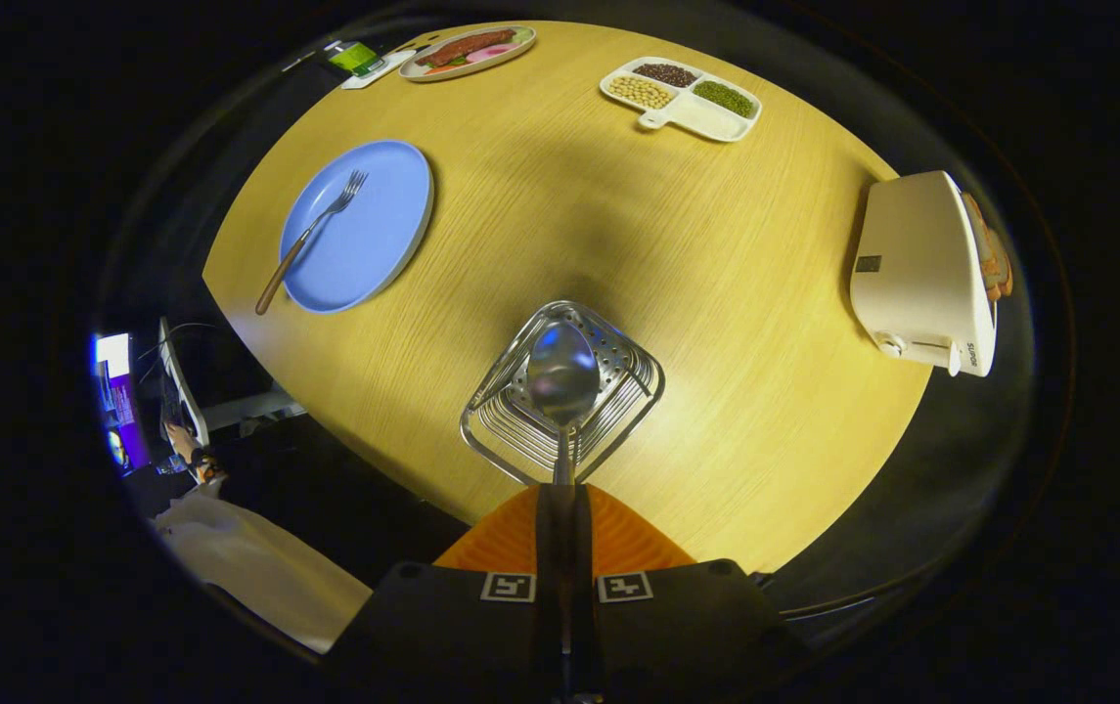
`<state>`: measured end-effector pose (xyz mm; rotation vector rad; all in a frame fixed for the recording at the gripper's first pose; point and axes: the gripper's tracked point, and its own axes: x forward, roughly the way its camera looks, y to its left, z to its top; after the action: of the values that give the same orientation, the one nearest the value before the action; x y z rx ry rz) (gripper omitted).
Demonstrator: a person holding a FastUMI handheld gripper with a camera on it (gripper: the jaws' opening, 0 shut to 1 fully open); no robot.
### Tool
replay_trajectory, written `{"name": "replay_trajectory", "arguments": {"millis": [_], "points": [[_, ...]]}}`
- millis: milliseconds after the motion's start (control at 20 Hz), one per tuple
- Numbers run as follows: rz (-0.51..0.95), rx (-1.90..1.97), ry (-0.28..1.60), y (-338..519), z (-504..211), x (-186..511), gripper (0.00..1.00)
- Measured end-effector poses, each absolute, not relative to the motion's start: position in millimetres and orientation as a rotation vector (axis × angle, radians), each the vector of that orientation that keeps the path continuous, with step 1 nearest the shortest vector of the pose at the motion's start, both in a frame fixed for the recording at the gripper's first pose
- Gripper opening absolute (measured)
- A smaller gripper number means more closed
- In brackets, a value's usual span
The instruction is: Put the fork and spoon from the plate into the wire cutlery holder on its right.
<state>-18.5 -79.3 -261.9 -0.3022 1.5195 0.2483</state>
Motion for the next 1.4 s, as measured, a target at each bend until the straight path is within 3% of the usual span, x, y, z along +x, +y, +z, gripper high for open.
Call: {"name": "replay_trajectory", "arguments": {"millis": [300, 500, 550, 600, 900, 1250, 1400], "points": [[0.239, -0.295, 1.502, -78, -264, 2, 0.18], [0.269, -0.233, 1.449, -63, -255, 1, 0.82], [0.269, -0.225, 1.426, -61, -252, 2, 0.94], [0.270, -0.214, 1.398, -58, -248, 3, 0.99], [0.286, -0.082, 1.108, -19, -206, 14, 1.00], [0.184, 0.006, 0.913, 12, -183, 3, 1.00], [0.213, 0.083, 0.860, 53, -171, 2, 1.00]]}}
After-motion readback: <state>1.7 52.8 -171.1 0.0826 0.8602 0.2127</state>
